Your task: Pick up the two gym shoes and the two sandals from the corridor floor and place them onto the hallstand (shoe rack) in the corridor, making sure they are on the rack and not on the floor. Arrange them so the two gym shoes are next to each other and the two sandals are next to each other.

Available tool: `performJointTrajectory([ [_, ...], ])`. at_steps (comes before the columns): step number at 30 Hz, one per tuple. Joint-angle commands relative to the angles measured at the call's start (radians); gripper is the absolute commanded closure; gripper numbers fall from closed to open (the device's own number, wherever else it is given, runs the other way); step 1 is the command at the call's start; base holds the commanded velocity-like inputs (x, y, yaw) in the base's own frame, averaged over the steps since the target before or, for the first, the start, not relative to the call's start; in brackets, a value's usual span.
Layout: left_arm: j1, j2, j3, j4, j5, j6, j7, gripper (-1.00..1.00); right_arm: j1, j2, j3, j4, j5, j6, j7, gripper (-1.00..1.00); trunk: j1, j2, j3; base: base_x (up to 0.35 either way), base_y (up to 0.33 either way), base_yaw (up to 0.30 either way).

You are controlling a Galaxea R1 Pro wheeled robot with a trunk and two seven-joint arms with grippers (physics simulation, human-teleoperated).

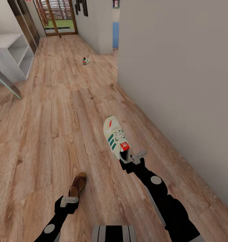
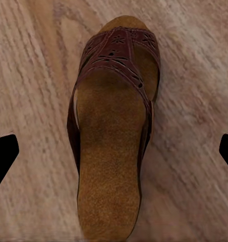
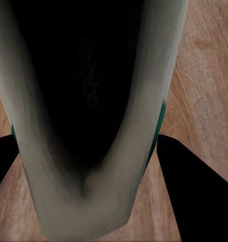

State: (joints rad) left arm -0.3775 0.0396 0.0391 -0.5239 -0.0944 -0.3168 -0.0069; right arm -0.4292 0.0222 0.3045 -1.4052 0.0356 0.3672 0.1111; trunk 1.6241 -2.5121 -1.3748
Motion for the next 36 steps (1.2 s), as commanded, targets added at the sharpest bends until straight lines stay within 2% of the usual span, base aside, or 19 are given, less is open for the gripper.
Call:
performJointTrajectory([
  [1,0.0,0.0,0.005,0.001,-0.01,-0.004,-0.001,-1.0,0.0,0.0,-0.001,-0.001,0.003,0.006,0.004,1.0,0.0,-0.001,-0.006,0.0,0.0,0.0],
  [7,-0.001,0.013,0.01,0.0,-0.008,-0.004,0.0,-1.0,0.0,0.0,-0.001,-0.001,0.003,0.006,0.004,1.0,0.003,-0.002,-0.039,0.0,0.0,0.0],
  [13,-0.007,0.015,0.015,-0.008,-0.008,-0.004,0.002,-1.0,0.0,0.0,-0.001,-0.001,0.003,0.006,0.004,1.0,0.006,-0.003,-0.072,0.0,0.0,0.0],
  [22,-0.01,0.008,0.007,-0.014,-0.008,-0.002,0.013,-1.0,0.0,0.0,0.0,-0.014,0.004,0.006,0.004,1.0,0.006,-0.003,-0.079,0.0,0.0,0.0],
  [34,-0.012,0.01,0.006,-0.015,-0.007,-0.004,0.013,-1.0,0.0,-0.002,0.001,-0.03,0.006,0.007,0.004,1.0,0.011,-0.006,-0.14,0.0,0.0,0.0],
  [36,-0.012,0.01,0.007,-0.015,-0.007,-0.005,0.013,-1.0,0.0,-0.002,0.001,-0.03,0.006,0.006,0.004,1.0,0.011,-0.006,-0.143,0.0,0.0,0.0],
])
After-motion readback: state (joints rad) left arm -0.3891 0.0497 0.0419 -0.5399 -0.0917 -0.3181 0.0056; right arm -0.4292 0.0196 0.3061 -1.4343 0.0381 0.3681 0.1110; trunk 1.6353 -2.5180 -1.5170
